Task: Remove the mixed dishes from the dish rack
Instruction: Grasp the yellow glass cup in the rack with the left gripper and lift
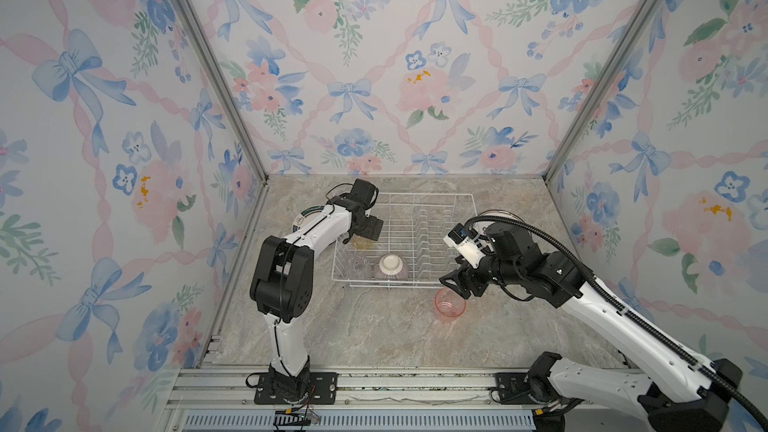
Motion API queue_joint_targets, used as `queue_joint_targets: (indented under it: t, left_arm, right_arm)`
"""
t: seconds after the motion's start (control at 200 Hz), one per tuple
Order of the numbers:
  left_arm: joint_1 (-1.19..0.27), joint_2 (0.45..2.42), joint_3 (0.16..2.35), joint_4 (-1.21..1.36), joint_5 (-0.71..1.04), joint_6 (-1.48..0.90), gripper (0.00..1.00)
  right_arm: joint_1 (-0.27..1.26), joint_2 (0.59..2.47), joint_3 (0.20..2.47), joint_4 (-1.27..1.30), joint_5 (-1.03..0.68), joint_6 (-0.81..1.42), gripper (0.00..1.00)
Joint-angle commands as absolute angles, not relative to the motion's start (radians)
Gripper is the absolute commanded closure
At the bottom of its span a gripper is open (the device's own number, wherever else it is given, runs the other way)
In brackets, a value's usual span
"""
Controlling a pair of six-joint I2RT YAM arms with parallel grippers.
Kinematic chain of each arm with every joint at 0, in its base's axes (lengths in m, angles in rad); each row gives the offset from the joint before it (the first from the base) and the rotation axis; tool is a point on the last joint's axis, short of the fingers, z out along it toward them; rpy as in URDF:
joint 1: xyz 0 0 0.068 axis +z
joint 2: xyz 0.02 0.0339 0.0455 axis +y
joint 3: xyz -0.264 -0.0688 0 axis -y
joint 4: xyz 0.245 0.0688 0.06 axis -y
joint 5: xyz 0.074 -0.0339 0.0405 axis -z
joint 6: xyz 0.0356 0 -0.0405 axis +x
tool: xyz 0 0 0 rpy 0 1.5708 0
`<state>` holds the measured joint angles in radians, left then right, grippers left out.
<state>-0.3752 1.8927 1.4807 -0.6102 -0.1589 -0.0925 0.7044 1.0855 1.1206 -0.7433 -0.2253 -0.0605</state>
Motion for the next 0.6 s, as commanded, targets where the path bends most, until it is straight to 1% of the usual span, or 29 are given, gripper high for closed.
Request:
queue_joint_targets:
  t: [0.0, 0.14, 0.595]
  left_arm:
    - [-0.387, 1.895, 1.507, -0.698, -0.202, -0.087, 0.02]
    - [-0.39, 1.907, 1.512, -0.716, -0.202, -0.082, 0.02]
    - [-0.391, 1.918, 1.529, -0.715, -0.119, -0.062, 0.02]
  right_arm:
    - [0.692, 1.087, 1.107, -0.735, -0.239, -0.055, 0.21]
    - [0.685, 1.083, 1.101, -0.733, -0.239, -0.057, 0.21]
    - [0.674, 1.087, 1.091, -0.73, -0.227, -0.058, 0.21]
